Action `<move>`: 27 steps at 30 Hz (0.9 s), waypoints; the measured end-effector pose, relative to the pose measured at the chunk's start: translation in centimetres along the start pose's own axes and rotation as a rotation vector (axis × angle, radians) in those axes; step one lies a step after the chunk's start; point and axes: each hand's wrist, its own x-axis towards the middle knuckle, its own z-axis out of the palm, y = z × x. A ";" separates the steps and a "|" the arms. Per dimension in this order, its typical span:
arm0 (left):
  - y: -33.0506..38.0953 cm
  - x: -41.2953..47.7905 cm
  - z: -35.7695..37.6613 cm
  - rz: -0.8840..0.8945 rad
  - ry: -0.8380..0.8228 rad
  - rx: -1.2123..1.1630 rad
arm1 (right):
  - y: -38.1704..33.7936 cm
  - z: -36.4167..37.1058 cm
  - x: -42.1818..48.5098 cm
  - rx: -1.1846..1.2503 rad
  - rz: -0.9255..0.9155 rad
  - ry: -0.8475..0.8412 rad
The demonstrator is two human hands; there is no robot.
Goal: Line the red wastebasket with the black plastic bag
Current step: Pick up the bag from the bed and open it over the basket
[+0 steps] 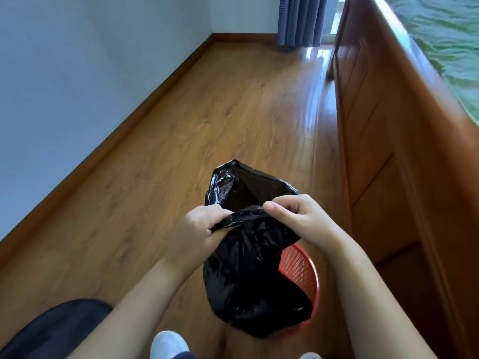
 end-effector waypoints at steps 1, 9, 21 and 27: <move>-0.1 -0.7 0.1 0.009 -0.038 0.002 | 0.5 0.5 -0.6 -0.019 0.015 0.008; -1.1 -4.9 1.7 -0.214 -0.202 -0.110 | 3.3 4.4 -5.5 -0.166 0.193 -0.146; -5.0 -3.6 7.4 -0.701 -0.177 -0.163 | 10.9 5.3 -8.6 -0.486 0.246 -0.006; -8.1 -5.5 11.1 -0.646 -0.263 -0.282 | 11.2 5.0 -9.0 -0.120 0.193 0.090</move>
